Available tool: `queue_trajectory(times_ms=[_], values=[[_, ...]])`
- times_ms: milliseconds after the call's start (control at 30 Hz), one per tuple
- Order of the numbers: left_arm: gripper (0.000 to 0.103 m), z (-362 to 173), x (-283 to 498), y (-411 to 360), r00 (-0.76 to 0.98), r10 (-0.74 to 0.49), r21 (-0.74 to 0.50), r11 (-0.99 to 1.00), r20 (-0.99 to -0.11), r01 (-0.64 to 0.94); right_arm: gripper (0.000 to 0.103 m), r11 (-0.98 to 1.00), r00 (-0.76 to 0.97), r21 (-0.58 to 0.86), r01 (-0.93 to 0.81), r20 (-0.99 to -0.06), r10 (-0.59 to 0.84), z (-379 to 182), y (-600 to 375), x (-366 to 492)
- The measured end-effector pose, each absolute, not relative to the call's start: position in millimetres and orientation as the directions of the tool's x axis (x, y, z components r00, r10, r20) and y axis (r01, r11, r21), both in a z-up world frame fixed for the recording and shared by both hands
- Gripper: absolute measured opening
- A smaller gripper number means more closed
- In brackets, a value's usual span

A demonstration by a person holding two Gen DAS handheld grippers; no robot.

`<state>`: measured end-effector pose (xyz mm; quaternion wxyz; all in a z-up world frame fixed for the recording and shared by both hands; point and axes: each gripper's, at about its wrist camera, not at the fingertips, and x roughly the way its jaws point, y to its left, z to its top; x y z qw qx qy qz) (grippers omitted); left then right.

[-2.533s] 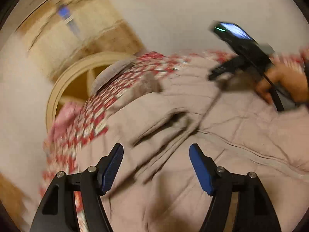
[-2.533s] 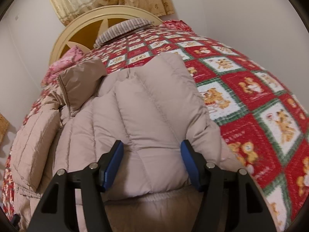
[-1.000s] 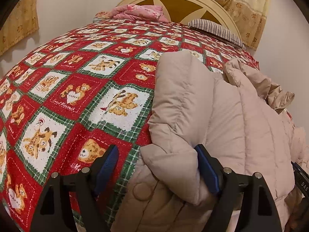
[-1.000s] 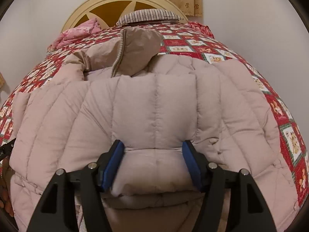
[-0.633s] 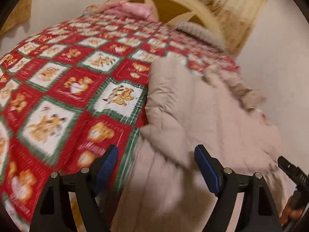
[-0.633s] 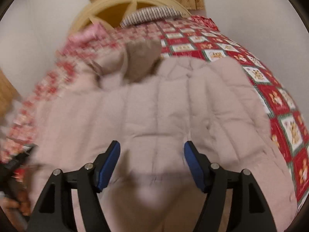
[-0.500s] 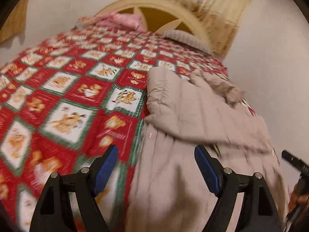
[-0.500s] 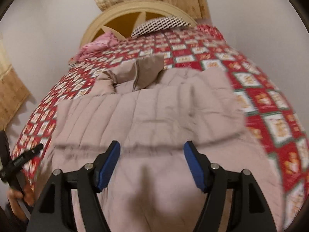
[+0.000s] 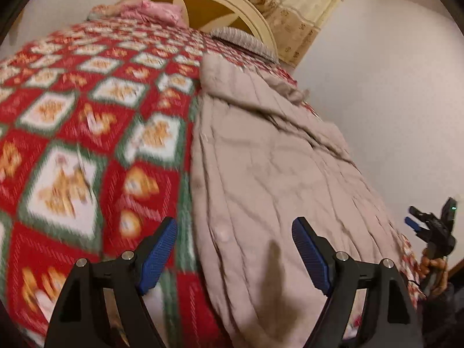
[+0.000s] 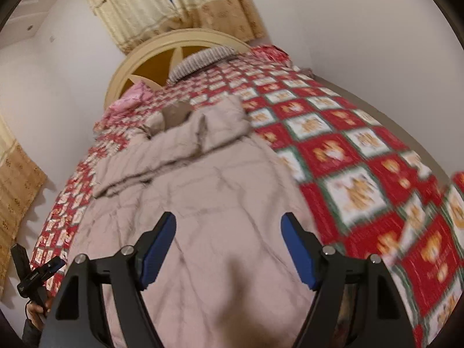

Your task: Fold large clothes

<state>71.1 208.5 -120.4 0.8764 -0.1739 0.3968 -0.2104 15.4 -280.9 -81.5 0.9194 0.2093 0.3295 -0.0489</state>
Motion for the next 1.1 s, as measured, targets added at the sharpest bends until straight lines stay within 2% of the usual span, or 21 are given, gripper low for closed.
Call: queue_trajectory(times_ms=[167,467,700,767,833,933,1100], values=[[0.082,-133,49,207,0.579,-0.534,-0.507,0.831,-0.616,0.227,0.077,0.884,0.740,0.343,0.318,-0.672,-0.006,-102,-303,-16],[0.082,-138,32,201,0.538,-0.658,-0.649,0.720,-0.527,0.245,0.077,0.829,0.739,0.437,0.350,-0.672,0.042,-135,-316,-37],[0.082,-139,27,205,0.534,-0.674,-0.677,0.698,-0.510,0.234,0.079,0.865,0.716,0.389,0.316,-0.696,0.051,-145,-303,-35],[0.082,-130,30,209,0.563,-0.627,-0.623,0.746,-0.538,0.235,0.079,0.874,0.711,0.363,0.324,-0.703,0.028,-143,-301,-36],[0.082,-103,28,221,0.657,-0.548,-0.538,0.805,-0.517,0.249,0.079,0.882,0.720,0.312,0.355,-0.692,-0.045,-131,-300,-40],[0.082,-62,36,242,0.732,-0.492,-0.490,0.836,-0.472,0.247,0.079,0.891,0.791,0.294,0.345,-0.602,-0.108,-87,-304,-52],[0.082,-7,81,239,0.753,-0.485,-0.447,0.849,-0.445,0.282,0.079,0.924,0.885,0.332,0.188,-0.466,-0.013,1,-303,-30]])
